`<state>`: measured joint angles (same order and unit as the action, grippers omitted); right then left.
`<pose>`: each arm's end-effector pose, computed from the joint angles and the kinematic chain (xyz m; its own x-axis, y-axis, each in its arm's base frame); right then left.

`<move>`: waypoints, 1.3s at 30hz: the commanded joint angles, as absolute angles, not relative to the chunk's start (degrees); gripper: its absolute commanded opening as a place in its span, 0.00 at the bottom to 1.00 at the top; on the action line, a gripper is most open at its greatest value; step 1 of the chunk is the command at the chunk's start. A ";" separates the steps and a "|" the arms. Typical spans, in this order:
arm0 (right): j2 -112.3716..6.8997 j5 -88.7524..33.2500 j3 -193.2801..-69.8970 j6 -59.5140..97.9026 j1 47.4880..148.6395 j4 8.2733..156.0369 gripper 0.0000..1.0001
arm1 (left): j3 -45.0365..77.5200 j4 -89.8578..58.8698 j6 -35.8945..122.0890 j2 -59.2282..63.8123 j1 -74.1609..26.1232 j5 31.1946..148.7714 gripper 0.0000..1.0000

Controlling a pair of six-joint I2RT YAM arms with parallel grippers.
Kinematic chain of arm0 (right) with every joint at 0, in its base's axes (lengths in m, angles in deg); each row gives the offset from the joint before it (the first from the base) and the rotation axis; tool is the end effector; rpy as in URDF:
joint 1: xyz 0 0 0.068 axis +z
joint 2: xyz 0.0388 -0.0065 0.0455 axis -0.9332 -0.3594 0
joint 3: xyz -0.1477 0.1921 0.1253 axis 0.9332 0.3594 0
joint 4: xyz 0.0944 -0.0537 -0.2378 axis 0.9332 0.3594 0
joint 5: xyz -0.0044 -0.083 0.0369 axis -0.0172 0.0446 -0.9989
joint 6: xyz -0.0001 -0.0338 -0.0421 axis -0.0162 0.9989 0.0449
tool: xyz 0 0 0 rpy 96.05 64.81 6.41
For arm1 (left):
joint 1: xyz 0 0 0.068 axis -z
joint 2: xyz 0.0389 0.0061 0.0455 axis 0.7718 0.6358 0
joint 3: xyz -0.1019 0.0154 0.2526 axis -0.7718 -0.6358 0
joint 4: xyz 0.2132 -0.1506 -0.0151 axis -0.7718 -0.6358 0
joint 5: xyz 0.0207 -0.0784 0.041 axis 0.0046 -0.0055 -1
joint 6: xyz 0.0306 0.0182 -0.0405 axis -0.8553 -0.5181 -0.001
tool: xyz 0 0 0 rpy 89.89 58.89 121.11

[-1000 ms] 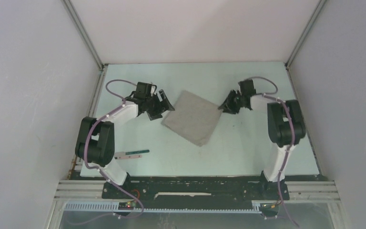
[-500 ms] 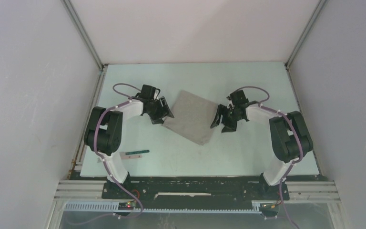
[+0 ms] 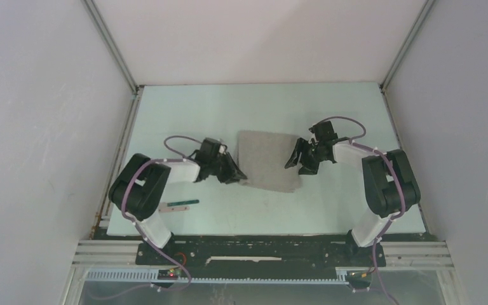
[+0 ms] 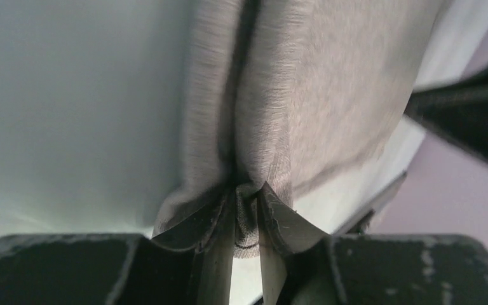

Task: Fold the napkin into a case and place the utensils inside
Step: Rotate the square-folded napkin at the center of the board.

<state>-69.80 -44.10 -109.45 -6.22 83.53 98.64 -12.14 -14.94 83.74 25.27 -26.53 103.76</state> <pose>0.3101 0.0957 0.1515 -0.9431 0.2580 -0.2097 0.1022 0.8252 0.5555 0.2826 -0.1404 0.1255 -0.9056 -0.3989 -0.1441 -0.2083 0.7142 -0.6682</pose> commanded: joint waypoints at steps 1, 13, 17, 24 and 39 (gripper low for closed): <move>-66.69 -40.76 -109.44 -1.40 82.75 102.18 0.70 | -20.18 -7.45 94.46 19.06 -18.87 105.83 0.27; -60.46 -39.79 -105.64 2.47 82.97 107.84 0.73 | -18.30 -29.26 78.75 5.82 -24.63 105.00 0.67; -57.80 -42.18 -103.04 1.82 80.53 108.39 0.65 | -16.94 -26.91 80.87 8.00 -20.11 111.13 0.51; -56.18 -51.04 -97.08 -0.42 75.72 103.22 0.65 | -23.20 -20.31 89.65 6.25 -15.91 105.39 0.50; -56.07 -50.41 -94.93 -0.71 73.51 100.00 0.57 | -30.42 -1.84 102.78 9.47 -15.94 100.77 0.46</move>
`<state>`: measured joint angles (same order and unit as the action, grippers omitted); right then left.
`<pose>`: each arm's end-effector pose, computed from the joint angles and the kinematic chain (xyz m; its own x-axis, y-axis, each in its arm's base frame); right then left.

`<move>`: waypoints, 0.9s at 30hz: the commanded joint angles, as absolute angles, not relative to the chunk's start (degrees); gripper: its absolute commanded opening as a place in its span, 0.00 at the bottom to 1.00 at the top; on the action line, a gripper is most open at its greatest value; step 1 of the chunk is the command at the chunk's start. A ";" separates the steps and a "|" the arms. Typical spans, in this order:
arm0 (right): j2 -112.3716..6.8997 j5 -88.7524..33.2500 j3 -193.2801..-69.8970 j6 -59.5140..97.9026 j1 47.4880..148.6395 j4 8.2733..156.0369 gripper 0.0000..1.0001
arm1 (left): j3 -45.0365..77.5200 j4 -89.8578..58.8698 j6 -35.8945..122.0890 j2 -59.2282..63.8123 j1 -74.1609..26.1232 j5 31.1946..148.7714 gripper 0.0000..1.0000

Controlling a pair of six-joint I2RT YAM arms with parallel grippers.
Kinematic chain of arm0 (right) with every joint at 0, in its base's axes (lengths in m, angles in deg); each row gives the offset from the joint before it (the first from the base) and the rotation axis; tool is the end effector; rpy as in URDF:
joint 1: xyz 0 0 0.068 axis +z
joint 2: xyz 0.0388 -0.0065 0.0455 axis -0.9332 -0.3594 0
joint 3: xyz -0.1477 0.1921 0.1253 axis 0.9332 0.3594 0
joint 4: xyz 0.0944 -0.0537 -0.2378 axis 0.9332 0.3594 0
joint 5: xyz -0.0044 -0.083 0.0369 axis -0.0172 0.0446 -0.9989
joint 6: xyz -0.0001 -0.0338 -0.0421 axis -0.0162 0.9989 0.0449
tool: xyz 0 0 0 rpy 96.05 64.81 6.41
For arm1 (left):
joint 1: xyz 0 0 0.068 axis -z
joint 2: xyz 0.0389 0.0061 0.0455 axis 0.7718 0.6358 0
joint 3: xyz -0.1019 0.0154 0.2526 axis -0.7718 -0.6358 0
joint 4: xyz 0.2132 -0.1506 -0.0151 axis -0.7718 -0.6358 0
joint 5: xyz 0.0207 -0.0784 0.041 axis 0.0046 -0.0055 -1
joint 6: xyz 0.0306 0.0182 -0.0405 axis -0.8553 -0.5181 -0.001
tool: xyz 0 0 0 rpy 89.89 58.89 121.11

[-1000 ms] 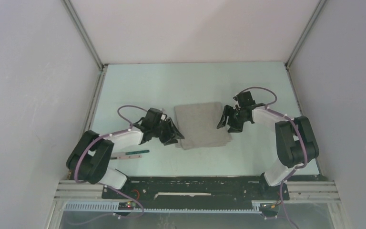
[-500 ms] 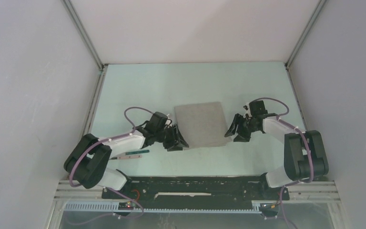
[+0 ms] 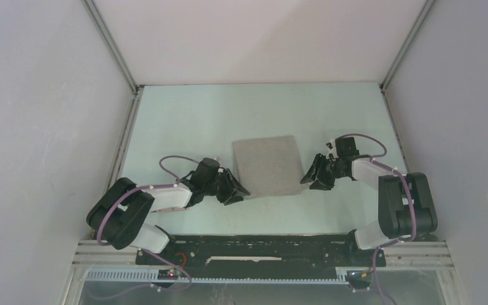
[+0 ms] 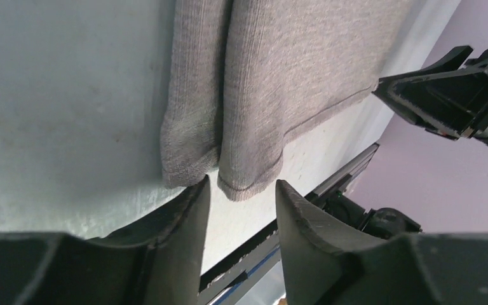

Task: Fold the napkin into a case and place the utensils inside
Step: Rotate the square-folded napkin at the center of the board, then smooth out the square-folded napkin at the center of the board.

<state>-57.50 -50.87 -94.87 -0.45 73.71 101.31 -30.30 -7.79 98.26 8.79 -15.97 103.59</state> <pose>0.2509 0.0392 0.1427 -0.9410 0.3056 -0.1451 0.1631 0.7856 0.5969 0.1921 -0.1484 0.1268 -0.9135 -0.4062 -0.0239 -0.2574 0.6222 -0.7393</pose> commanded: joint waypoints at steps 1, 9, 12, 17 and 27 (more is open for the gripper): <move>-56.04 -50.10 -94.92 -0.77 73.58 100.09 0.57 | -30.92 -1.44 103.87 9.43 -15.90 100.53 0.44; -55.57 -49.10 -94.67 -1.68 73.86 99.05 0.57 | -34.39 1.22 107.01 9.72 -15.35 100.01 0.43; -55.72 -48.73 -94.58 -1.84 73.92 99.19 0.57 | -34.98 1.47 107.23 9.56 -14.30 99.85 0.42; -55.84 -47.98 -94.58 -2.33 74.06 99.31 0.58 | -34.35 3.21 107.17 11.06 -14.41 100.33 0.30; -55.80 -47.92 -93.12 -4.08 76.08 99.06 0.58 | -36.69 1.91 105.97 7.45 -16.53 100.09 0.00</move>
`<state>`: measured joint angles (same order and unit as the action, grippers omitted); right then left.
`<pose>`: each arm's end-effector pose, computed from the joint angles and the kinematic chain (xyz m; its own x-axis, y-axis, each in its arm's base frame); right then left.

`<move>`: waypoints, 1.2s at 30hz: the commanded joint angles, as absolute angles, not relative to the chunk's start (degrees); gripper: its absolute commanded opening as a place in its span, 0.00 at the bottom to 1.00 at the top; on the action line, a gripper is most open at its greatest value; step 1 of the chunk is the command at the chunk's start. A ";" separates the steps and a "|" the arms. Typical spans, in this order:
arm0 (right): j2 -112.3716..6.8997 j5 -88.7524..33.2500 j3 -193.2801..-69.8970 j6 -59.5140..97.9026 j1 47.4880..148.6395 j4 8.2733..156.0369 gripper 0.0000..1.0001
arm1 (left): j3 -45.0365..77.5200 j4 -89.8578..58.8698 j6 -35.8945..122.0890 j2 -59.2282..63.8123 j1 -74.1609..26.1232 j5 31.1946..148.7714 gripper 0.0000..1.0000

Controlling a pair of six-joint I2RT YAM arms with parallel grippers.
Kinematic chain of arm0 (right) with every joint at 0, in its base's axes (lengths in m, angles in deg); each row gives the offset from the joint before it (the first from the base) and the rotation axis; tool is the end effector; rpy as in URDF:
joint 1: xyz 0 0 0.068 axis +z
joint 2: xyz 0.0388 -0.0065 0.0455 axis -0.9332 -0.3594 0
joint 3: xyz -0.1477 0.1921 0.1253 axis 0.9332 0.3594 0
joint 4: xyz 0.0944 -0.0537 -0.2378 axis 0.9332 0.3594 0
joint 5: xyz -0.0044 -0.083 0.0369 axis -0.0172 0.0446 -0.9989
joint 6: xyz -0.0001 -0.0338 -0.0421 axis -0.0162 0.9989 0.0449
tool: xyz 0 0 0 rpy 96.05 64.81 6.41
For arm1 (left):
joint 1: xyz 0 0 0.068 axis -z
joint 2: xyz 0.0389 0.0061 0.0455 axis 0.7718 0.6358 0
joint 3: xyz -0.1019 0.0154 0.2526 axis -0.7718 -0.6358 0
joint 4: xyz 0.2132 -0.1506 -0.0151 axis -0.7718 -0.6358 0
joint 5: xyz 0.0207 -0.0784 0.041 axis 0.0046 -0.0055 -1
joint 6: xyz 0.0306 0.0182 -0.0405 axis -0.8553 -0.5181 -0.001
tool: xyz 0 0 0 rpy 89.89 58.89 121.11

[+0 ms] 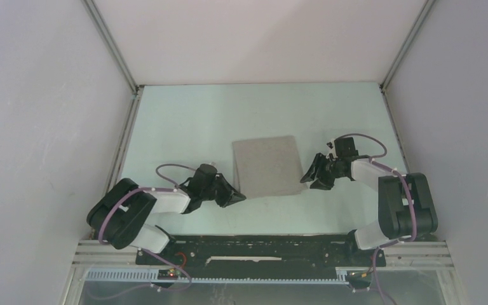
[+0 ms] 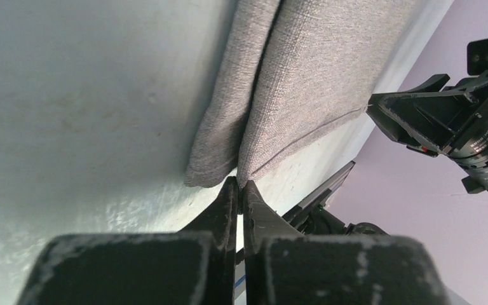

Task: Fold the napkin into a case and place the utensils inside
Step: Smooth out the square-folded napkin at the center of the board.

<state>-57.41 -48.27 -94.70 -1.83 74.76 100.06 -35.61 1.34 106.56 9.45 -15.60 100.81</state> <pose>0.2520 0.0426 0.1425 -0.9332 0.3187 -0.1660 0.1716 0.8011 0.5734 0.1830 -0.1419 0.1125 -0.8563 -0.5157 0.0289 -0.3534 0.5442 -0.7608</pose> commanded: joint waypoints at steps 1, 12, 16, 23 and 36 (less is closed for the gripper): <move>-55.88 -48.67 -92.71 -4.73 76.37 98.40 0.57 | -36.98 1.90 105.96 7.34 -16.75 100.09 0.00; -57.54 -48.93 -91.84 -6.82 78.17 96.51 0.47 | -37.18 4.56 106.24 9.52 -17.42 101.83 0.00; -56.57 -48.34 -91.81 -6.68 77.73 97.34 0.40 | -37.34 4.62 105.90 9.62 -17.42 101.94 0.00; -53.33 -47.80 -91.86 -6.58 77.31 98.85 0.26 | -36.43 2.80 104.49 8.76 -17.43 101.52 0.00; -51.71 -48.06 -92.52 -5.74 77.11 100.47 0.25 | -34.00 -1.17 102.23 7.16 -17.42 101.10 0.00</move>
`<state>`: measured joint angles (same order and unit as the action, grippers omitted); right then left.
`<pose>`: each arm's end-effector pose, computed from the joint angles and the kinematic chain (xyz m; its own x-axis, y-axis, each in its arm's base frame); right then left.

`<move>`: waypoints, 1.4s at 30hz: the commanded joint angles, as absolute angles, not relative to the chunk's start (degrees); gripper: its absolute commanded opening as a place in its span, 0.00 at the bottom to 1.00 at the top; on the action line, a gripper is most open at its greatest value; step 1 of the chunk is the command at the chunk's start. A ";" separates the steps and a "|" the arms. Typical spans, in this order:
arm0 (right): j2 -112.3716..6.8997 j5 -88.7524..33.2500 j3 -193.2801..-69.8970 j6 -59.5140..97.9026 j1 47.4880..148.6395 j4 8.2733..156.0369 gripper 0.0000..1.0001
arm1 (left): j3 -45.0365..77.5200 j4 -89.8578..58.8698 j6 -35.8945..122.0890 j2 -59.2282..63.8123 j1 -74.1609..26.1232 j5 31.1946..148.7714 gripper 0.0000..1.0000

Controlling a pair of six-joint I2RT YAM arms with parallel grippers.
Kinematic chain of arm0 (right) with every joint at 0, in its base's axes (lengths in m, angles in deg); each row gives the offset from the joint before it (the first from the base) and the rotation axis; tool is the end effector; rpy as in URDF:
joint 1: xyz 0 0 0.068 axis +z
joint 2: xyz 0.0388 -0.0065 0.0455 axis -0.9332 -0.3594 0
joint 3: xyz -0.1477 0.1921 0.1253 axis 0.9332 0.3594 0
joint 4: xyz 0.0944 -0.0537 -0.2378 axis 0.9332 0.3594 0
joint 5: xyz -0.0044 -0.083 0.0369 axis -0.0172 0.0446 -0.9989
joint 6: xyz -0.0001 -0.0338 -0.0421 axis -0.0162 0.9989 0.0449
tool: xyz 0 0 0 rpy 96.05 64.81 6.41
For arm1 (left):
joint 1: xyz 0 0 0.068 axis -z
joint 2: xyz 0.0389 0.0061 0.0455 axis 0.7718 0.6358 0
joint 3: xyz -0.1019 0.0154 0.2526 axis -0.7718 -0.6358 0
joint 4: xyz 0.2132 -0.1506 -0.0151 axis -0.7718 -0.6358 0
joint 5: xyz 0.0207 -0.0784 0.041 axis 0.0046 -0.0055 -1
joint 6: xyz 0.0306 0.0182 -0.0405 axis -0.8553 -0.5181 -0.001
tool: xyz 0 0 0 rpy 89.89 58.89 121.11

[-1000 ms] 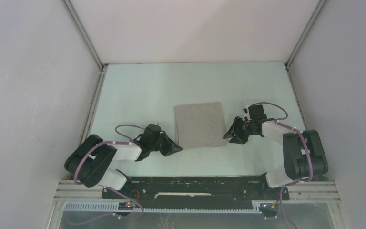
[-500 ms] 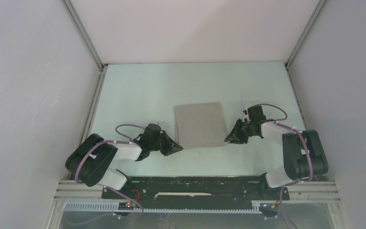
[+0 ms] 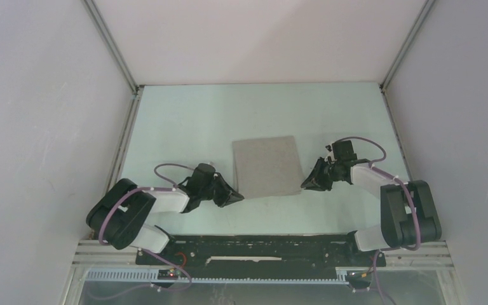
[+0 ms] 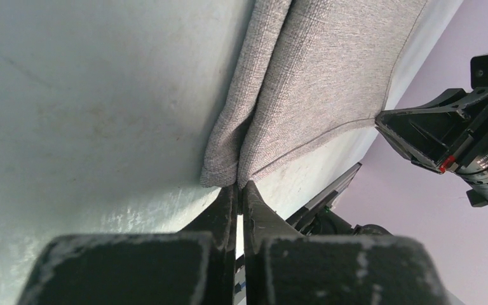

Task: Fold the napkin into a case and place the utensils inside
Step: Smooth out the square-folded napkin at the center of the board.

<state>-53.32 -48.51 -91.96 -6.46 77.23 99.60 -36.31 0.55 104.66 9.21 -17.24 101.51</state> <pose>0.2375 0.0517 0.1469 -0.9285 0.3419 -0.1449 0.1933 0.7782 0.5976 0.1831 -0.1346 0.1095 -0.8572 -0.5145 0.0207 -0.3532 0.5583 -0.7507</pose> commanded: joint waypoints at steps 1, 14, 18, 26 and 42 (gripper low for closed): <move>-52.06 -48.50 -92.51 -5.77 77.11 100.17 0.22 | -33.96 -1.24 102.28 7.20 -17.39 101.11 0.00; -51.48 -52.65 -93.02 -6.33 76.74 97.73 0.00 | -31.79 -5.16 99.67 4.15 -17.44 100.64 0.00; -52.59 -56.80 -93.82 -8.90 76.12 94.81 0.00 | -27.16 -10.78 96.54 0.91 -18.56 101.00 0.00; -56.28 -59.00 -101.52 -13.16 74.84 91.01 0.00 | -13.47 -20.50 88.66 4.67 -28.76 106.88 0.00; -56.00 -58.06 -98.85 -9.35 76.60 95.98 0.00 | -26.35 -9.29 92.34 7.98 -24.06 110.20 0.00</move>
